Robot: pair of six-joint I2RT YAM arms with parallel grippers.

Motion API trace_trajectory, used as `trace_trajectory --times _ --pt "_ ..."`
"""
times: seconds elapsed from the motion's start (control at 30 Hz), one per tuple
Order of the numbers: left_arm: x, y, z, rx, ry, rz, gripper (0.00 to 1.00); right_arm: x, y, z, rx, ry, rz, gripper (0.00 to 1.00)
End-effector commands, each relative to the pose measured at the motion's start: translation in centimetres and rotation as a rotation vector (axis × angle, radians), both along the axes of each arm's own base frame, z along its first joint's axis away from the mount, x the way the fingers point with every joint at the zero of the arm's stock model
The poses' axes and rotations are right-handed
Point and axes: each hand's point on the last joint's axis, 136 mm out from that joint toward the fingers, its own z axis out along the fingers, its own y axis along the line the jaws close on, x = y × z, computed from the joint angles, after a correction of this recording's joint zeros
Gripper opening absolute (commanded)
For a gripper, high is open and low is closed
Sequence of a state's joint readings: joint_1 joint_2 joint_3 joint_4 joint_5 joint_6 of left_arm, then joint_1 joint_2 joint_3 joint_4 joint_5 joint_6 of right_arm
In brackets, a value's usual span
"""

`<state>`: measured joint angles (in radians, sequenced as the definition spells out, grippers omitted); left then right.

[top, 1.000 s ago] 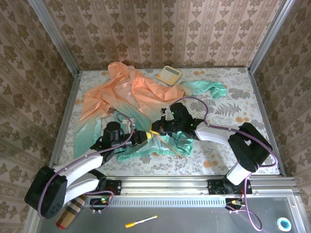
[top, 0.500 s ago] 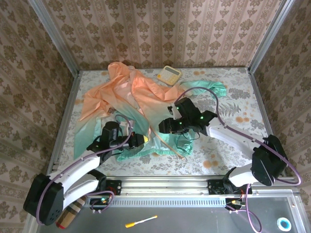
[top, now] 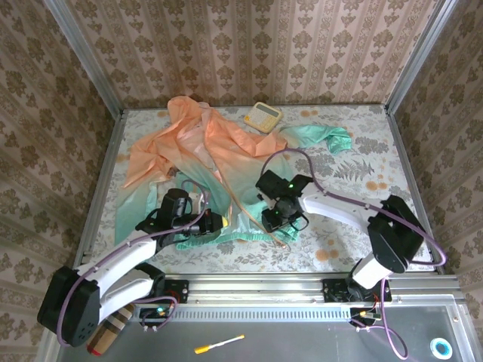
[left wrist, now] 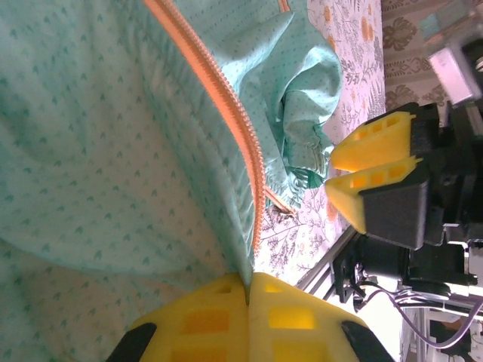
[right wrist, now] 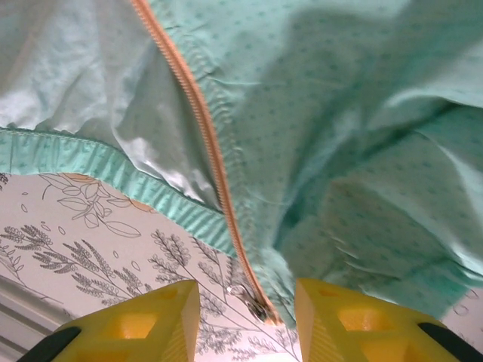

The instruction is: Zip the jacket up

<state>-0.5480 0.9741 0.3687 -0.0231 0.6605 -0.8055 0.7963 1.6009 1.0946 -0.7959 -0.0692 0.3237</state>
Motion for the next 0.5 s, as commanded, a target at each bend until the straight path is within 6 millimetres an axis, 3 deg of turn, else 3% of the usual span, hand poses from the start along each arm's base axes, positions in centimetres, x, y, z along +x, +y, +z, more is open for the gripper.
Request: trace_trajectory --times 0.0,0.23,0.37,0.47 --pt "0.6 -0.2 0.6 0.002 -0.036 -0.006 0.00 0.7 0.0 -0.7 -0.083 -0.024 0.038 0.36" --pt "0.0 0.0 -0.4 0.027 -0.010 -0.015 0.00 2.4 -1.5 -2.7 -0.244 -0.048 -0.014 0.39" --pt "0.0 0.5 -0.9 0.060 -0.015 0.003 0.00 1.6 -0.2 -3.9 -0.194 0.012 -0.012 0.38" --pt "-0.1 0.7 -1.1 0.071 -0.017 0.008 0.00 1.0 0.7 -4.4 -0.156 0.058 -0.012 0.29"
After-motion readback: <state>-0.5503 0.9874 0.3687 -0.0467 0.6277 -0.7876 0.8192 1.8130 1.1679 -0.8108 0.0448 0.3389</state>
